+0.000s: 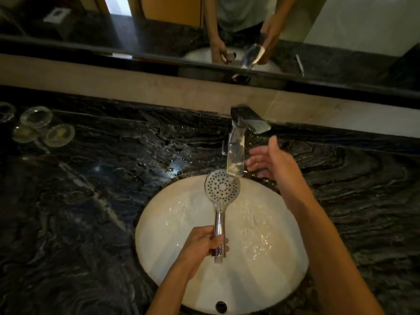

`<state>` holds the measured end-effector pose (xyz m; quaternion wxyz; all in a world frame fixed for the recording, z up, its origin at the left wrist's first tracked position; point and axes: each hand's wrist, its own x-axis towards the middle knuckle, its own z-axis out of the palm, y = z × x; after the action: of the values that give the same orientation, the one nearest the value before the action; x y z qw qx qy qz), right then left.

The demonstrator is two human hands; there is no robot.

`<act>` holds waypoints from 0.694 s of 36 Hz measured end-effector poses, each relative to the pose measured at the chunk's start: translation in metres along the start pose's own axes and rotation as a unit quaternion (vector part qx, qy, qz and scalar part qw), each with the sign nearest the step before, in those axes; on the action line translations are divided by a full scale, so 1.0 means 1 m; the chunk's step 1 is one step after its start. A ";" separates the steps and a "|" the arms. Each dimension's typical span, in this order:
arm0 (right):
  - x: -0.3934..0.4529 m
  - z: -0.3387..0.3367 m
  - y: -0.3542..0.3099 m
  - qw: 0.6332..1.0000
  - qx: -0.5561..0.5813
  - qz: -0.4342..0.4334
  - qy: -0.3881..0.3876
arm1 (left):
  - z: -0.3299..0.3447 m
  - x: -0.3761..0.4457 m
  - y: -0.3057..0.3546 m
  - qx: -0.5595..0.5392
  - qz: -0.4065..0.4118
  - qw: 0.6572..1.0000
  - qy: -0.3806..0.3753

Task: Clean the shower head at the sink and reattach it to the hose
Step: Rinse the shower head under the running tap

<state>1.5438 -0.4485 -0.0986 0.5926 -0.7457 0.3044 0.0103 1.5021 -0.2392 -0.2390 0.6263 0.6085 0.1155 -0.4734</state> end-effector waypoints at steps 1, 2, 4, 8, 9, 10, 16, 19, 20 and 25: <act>0.004 0.000 -0.014 1.000 0.012 0.005 0.019 | 0.001 -0.002 0.003 -0.001 0.001 1.000 0.000; 0.008 0.001 -0.025 0.999 0.013 0.008 0.039 | 0.003 -0.004 0.006 -0.002 0.003 1.000 -0.001; 0.011 0.003 -0.040 0.997 0.002 0.005 0.081 | 0.006 -0.008 0.011 -0.001 0.004 1.000 -0.002; 0.009 0.006 -0.042 0.997 -0.016 0.022 0.074 | 0.011 -0.017 0.022 0.009 0.005 1.000 -0.006; 0.007 0.006 -0.038 0.997 -0.006 0.037 0.066 | 0.011 -0.020 0.023 0.012 0.003 1.000 -0.006; 0.005 0.006 -0.034 0.997 0.003 0.052 0.063 | 0.012 -0.023 0.024 0.015 0.002 1.000 -0.006; 0.000 0.003 -0.023 0.993 0.012 0.095 0.076 | 0.012 -0.041 0.026 0.019 -0.009 1.000 -0.004; -0.001 0.000 -0.024 0.993 -0.005 0.087 0.078 | 0.010 -0.047 0.027 0.025 -0.012 1.000 0.002; -0.003 -0.001 -0.023 0.994 -0.003 0.083 0.069 | 0.009 -0.049 0.027 0.023 -0.014 1.000 0.004; -0.034 0.007 0.017 0.995 -0.011 0.098 -0.006 | 0.010 -0.060 0.026 0.011 -0.020 1.000 0.009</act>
<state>1.5107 -0.4289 -0.1029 0.5823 -0.7186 0.3725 0.0764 1.4853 -0.2253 -0.1761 0.6086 0.6175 0.1282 -0.4815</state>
